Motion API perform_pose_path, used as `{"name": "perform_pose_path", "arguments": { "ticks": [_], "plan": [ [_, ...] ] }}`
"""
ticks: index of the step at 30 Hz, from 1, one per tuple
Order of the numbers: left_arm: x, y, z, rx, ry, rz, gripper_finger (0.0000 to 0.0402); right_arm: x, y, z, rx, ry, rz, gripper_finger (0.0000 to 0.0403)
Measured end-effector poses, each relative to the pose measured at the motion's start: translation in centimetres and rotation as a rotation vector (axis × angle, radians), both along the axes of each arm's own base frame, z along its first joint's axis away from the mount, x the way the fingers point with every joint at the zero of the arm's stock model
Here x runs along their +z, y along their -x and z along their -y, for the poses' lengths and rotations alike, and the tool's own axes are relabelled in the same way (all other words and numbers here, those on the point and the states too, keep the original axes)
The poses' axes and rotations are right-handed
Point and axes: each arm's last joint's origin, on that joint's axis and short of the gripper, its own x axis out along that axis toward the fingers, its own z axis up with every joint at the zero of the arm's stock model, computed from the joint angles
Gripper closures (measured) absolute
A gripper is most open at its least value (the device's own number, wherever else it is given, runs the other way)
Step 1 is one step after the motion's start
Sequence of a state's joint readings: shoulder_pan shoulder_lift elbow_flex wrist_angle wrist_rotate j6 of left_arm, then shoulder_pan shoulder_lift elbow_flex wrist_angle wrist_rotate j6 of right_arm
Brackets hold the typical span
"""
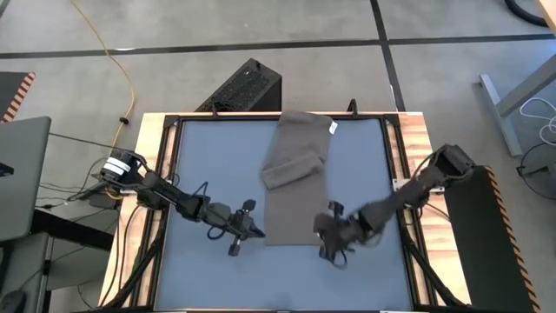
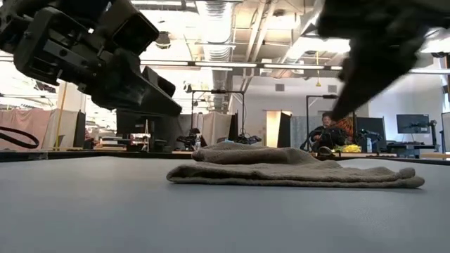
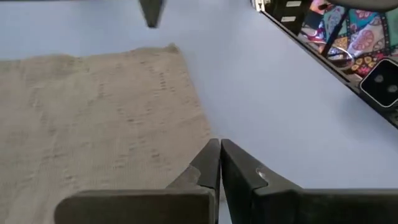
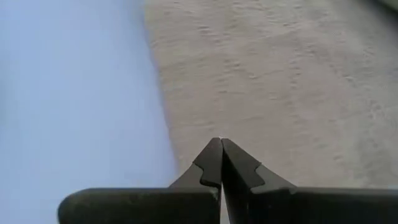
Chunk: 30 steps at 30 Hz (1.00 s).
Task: Roll towel
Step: Roll the gray towel
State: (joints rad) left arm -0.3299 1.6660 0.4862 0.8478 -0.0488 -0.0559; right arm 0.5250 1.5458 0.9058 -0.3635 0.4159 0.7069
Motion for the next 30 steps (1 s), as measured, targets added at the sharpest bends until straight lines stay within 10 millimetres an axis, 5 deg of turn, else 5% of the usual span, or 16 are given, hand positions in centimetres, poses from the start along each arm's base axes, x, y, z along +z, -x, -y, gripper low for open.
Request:
{"name": "perform_pose_path", "arguments": {
  "ticks": [5,13,22,30],
  "plan": [
    [-0.1,-2.0,1.2,-0.028,-0.076,0.018,0.0366,-2.2,0.7,-3.3,-0.036,0.083,0.065,0.0376],
    [-1.7,-6.0,1.7,0.001,-0.163,-0.168,0.031,-6.3,-0.2,-3.7,-0.103,0.12,0.002,0.0376],
    [-3.5,-5.1,1.8,-0.162,-0.042,-0.422,0.0306,-7.5,-0.8,-4.4,-0.112,0.047,0.028,0.0376],
    [-4.4,-3.1,2.8,-0.167,0.104,-0.365,0.0306,-7.0,-1.2,-5.7,-0.021,-0.031,0.086,0.0376]
  ]
}}
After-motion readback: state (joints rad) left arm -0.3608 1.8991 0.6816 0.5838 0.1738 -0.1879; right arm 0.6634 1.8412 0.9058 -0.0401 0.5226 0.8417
